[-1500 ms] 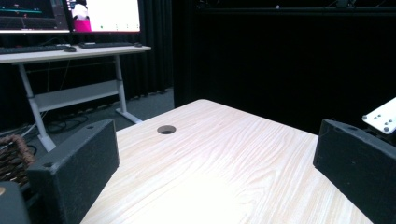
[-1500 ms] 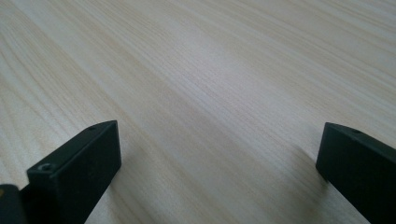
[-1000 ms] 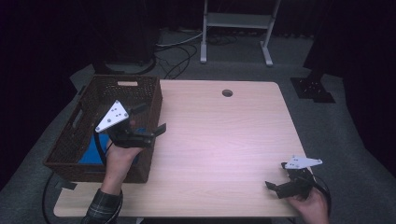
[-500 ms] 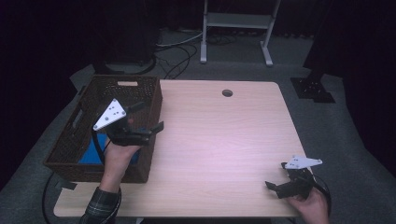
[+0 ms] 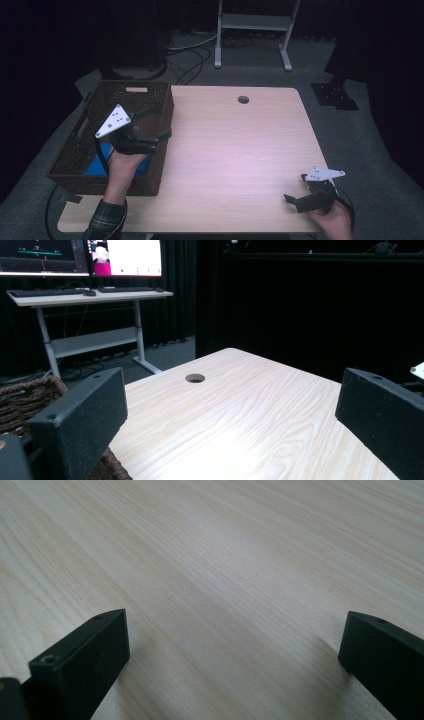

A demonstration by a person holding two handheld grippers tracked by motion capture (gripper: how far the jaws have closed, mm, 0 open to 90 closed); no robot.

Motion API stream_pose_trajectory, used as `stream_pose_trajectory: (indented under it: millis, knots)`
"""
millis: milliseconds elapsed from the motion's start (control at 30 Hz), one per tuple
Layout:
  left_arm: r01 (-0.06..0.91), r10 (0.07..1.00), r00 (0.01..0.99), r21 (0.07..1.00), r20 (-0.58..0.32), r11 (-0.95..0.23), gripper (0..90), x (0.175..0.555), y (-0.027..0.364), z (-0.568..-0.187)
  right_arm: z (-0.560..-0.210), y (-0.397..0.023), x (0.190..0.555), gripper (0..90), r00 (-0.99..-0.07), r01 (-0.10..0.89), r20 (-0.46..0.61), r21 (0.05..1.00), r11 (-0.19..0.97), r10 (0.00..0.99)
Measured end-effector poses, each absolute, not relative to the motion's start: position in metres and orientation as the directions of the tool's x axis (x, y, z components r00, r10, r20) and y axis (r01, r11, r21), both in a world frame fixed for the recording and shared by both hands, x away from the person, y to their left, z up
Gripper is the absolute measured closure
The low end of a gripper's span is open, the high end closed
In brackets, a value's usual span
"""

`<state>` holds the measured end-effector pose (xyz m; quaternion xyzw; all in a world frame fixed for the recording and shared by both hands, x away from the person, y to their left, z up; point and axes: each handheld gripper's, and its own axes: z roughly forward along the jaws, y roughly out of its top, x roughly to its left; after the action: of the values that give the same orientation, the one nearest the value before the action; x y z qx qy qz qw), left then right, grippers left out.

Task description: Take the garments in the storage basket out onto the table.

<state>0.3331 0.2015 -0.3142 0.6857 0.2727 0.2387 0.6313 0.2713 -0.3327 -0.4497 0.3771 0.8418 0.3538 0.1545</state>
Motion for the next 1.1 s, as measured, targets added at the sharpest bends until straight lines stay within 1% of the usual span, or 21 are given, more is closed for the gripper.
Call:
stream_pose_trajectory:
  millis: [267,1100]
  knots:
    - [0.078,0.680,0.733,0.996,-0.022,-0.052,0.0,0.335,0.206,-0.315,-0.450,-0.333,0.271,0.0,-0.668,0.525,0.006,0.713,0.465,0.745]
    - [0.104,0.745,0.665,0.994,-0.053,-0.022,0.0,0.335,0.249,-0.318,-0.450,-0.333,0.271,0.0,-0.668,0.525,0.006,0.713,0.465,0.744]
